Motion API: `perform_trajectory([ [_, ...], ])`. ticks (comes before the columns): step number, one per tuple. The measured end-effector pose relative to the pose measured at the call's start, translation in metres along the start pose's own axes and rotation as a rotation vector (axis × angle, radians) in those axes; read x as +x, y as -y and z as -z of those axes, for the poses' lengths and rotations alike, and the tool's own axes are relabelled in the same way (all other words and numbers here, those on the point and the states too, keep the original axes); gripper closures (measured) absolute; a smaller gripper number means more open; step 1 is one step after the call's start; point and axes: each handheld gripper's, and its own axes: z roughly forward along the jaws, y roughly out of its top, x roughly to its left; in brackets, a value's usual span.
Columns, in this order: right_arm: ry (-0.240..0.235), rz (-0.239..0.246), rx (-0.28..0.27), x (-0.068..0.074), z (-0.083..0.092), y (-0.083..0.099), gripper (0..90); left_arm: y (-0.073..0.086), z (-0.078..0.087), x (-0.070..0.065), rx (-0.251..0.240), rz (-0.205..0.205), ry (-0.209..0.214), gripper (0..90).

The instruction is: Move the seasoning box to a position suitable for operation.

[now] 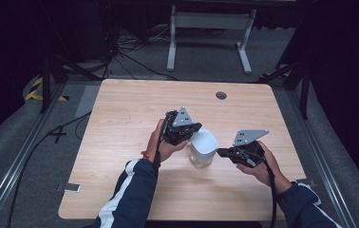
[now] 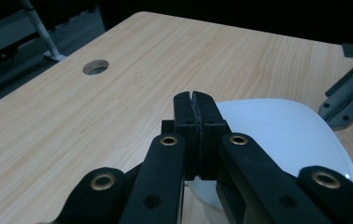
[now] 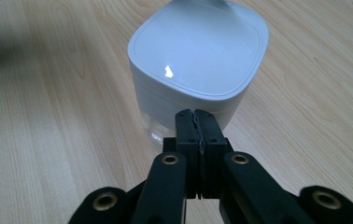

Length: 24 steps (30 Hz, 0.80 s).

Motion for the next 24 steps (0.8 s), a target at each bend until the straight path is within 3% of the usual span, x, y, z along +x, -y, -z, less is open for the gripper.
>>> perform_trajectory([
  [4,0.002,-0.003,0.008,-0.0006,0.0003,0.0011,90.0,0.0054,-0.0022,-0.0001,0.017,-0.005,-0.004,89.9],
  [5,0.003,-0.004,0.009,-0.0010,0.0004,0.0012,90.0,0.0068,-0.0017,0.0011,0.009,0.017,-0.001,89.9],
  [7,0.002,-0.006,0.010,-0.0011,0.0000,0.0013,90.0,0.0076,-0.0007,0.0036,0.012,0.021,-0.011,90.0],
  [16,-0.002,-0.001,0.006,-0.0002,-0.0020,-0.0023,90.0,0.0059,-0.0039,0.0043,0.015,0.011,-0.018,90.0],
  [24,-0.002,0.006,0.006,0.0010,-0.0006,-0.0036,90.0,0.0073,-0.0044,0.0076,0.024,0.032,-0.024,90.0],
])
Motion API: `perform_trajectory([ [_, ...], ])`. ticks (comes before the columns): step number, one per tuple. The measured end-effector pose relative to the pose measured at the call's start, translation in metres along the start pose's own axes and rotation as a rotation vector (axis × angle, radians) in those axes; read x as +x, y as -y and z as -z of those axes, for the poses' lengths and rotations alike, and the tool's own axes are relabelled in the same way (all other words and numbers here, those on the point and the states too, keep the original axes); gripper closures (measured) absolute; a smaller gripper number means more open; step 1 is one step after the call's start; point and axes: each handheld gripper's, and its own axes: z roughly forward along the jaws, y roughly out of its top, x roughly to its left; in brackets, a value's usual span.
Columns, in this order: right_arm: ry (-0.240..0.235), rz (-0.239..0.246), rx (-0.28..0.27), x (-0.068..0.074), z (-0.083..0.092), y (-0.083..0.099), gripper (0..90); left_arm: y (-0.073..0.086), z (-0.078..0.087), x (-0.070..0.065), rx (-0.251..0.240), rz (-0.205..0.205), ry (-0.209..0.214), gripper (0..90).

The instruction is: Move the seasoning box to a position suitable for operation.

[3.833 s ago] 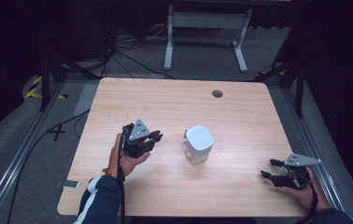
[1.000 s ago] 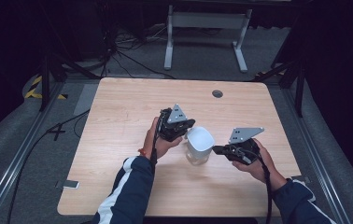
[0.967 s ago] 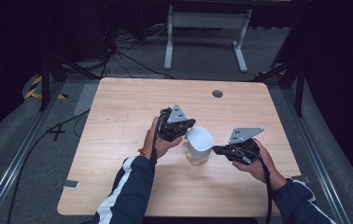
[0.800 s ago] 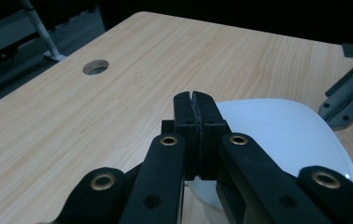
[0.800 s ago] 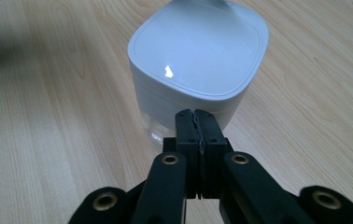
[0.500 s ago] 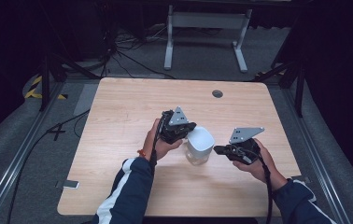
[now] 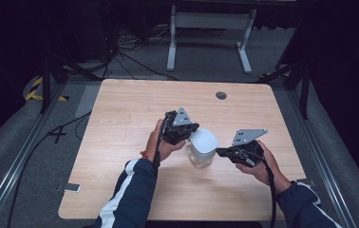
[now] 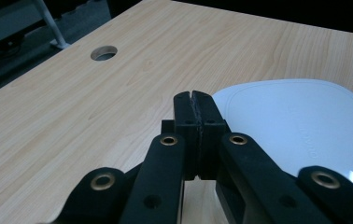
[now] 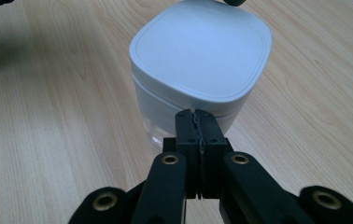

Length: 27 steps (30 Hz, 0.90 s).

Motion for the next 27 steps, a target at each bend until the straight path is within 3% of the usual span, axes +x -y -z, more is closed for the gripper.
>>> perform_trajectory([
  [4,0.007,0.003,0.006,0.0002,-0.0002,-0.0008,90.0,-0.0001,0.0010,0.0001,0.006,-0.013,-0.008,89.9],
  [6,0.003,0.003,0.006,0.0000,-0.0004,-0.0007,90.0,-0.0011,0.0037,-0.0003,-0.020,-0.012,-0.003,89.9],
  [8,0.004,0.002,0.009,0.0003,-0.0006,-0.0001,90.0,-0.0026,0.0063,-0.0009,-0.039,-0.012,0.026,89.9],
  [11,0.001,0.000,0.010,0.0002,-0.0012,0.0007,90.0,-0.0041,0.0031,-0.0058,-0.024,-0.030,0.044,89.9],
  [13,0.004,0.000,0.010,-0.0004,-0.0015,0.0014,90.0,-0.0046,-0.0002,-0.0072,0.000,-0.047,0.033,89.9],
  [16,0.006,0.000,0.011,-0.0005,-0.0011,0.0014,90.0,-0.0045,-0.0017,-0.0071,-0.002,-0.028,0.031,90.0],
  [19,0.006,0.001,0.013,-0.0007,-0.0011,0.0015,90.0,-0.0043,-0.0021,-0.0065,-0.007,-0.029,0.014,90.0],
  [27,0.009,0.000,0.004,-0.0002,-0.0002,-0.0011,90.0,-0.0028,-0.0026,-0.0030,-0.014,-0.015,0.016,90.0],
])
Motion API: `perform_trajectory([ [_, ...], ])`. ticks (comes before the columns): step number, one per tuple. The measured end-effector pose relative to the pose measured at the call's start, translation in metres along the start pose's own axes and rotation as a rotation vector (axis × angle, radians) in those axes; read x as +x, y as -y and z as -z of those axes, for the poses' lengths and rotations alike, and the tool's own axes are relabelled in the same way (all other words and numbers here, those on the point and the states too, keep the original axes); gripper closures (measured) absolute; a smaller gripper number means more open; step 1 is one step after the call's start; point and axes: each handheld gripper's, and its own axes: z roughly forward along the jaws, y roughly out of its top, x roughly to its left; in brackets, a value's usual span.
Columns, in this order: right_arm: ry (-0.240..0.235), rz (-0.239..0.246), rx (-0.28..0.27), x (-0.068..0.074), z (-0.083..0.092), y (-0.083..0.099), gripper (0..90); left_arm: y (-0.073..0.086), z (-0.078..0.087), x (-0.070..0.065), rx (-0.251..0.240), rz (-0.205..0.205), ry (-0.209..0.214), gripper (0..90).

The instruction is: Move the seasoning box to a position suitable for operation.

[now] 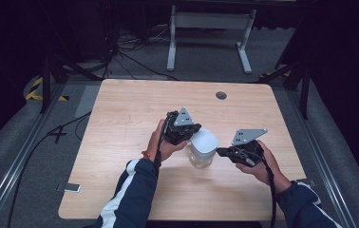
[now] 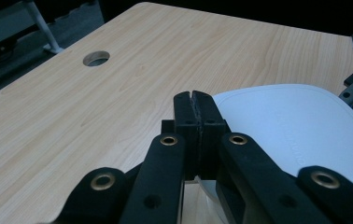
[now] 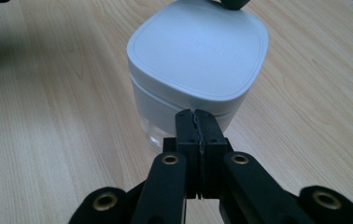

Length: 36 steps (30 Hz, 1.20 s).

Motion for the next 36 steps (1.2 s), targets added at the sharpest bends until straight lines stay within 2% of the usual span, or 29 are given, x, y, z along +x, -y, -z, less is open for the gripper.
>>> perform_trajectory([
  [3,0.003,0.007,0.002,0.000,0.001,-0.003,90.0,0.000,0.001,0.001,0.004,-0.008,-0.002,90.0],
  [4,0.005,0.011,0.003,0.000,0.002,-0.004,90.0,0.001,0.000,0.001,0.001,0.007,0.003,90.0],
  [11,0.008,0.004,0.003,0.000,0.001,-0.003,90.0,0.002,0.000,0.002,-0.007,0.007,-0.003,90.0],
  [14,0.013,0.003,0.008,-0.002,0.001,-0.003,90.0,0.003,0.001,0.003,-0.008,0.022,0.002,90.0],
  [17,0.007,-0.005,0.008,-0.003,0.001,-0.001,90.0,0.002,0.001,0.002,-0.007,0.007,-0.003,90.0],
  [20,0.007,-0.012,0.021,-0.004,-0.002,0.000,90.0,0.003,0.000,0.003,0.005,0.007,-0.012,90.0],
  [24,0.014,-0.014,0.016,-0.004,-0.002,-0.001,90.0,0.003,-0.001,0.003,-0.004,0.015,-0.001,90.0],
  [27,0.021,-0.016,0.007,-0.006,-0.001,-0.004,90.0,0.002,-0.002,0.002,0.003,-0.002,-0.005,90.0],
  [32,0.035,-0.011,-0.012,-0.005,0.003,-0.012,90.0,0.002,-0.004,0.003,-0.004,0.015,0.002,90.0],
  [35,0.043,-0.014,-0.023,-0.005,0.007,-0.015,90.0,0.001,-0.003,0.002,-0.003,0.003,-0.003,89.9],
  [36,0.046,-0.010,-0.019,-0.004,0.008,-0.016,90.0,0.000,-0.001,0.002,0.007,-0.013,-0.007,89.8],
])
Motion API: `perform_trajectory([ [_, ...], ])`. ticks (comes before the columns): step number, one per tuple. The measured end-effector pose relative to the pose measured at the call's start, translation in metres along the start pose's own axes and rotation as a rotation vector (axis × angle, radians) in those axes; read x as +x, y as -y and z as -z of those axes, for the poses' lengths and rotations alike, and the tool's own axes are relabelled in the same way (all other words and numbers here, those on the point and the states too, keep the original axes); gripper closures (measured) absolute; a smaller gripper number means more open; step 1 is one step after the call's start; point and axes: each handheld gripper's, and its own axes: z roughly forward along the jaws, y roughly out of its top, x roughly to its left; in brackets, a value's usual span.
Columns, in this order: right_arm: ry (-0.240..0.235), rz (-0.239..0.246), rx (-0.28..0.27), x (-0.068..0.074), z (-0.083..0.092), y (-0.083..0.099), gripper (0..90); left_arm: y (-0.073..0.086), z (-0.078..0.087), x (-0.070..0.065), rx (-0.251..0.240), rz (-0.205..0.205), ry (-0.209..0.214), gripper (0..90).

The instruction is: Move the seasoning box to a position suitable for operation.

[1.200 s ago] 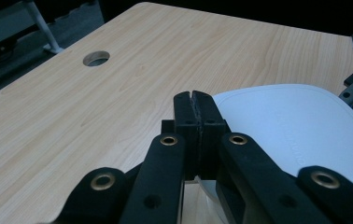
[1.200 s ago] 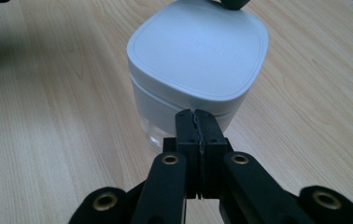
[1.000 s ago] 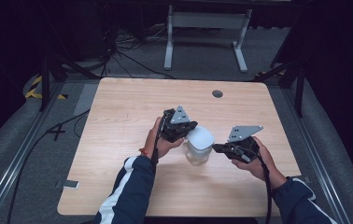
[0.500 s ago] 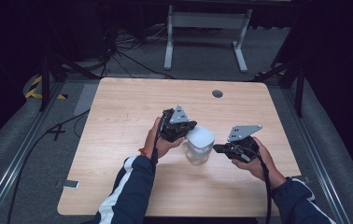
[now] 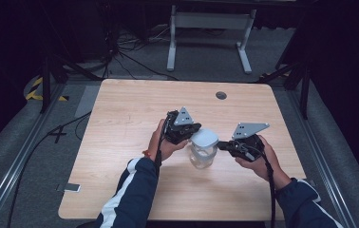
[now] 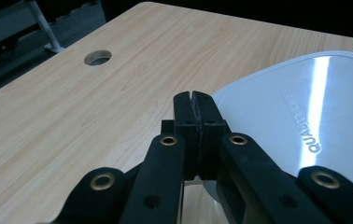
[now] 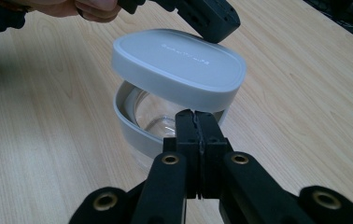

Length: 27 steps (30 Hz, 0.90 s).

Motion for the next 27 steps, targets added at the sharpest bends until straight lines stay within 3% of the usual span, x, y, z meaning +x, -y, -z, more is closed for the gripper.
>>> perform_trajectory([
  [4,0.005,0.010,-0.005,-0.001,-0.001,-0.004,90.0,0.000,0.014,0.000,-0.016,0.003,-0.004,89.8],
  [13,0.004,0.021,-0.023,-0.004,-0.004,-0.014,90.0,0.011,0.044,0.001,0.013,-0.017,-0.042,89.4],
  [19,0.015,0.032,-0.029,-0.007,-0.004,-0.026,90.0,0.043,0.066,0.001,0.095,-0.019,-0.078,88.6],
  [27,0.030,0.051,-0.027,-0.013,-0.011,-0.038,90.0,0.091,0.099,-0.003,0.157,0.035,-0.108,87.5],
])
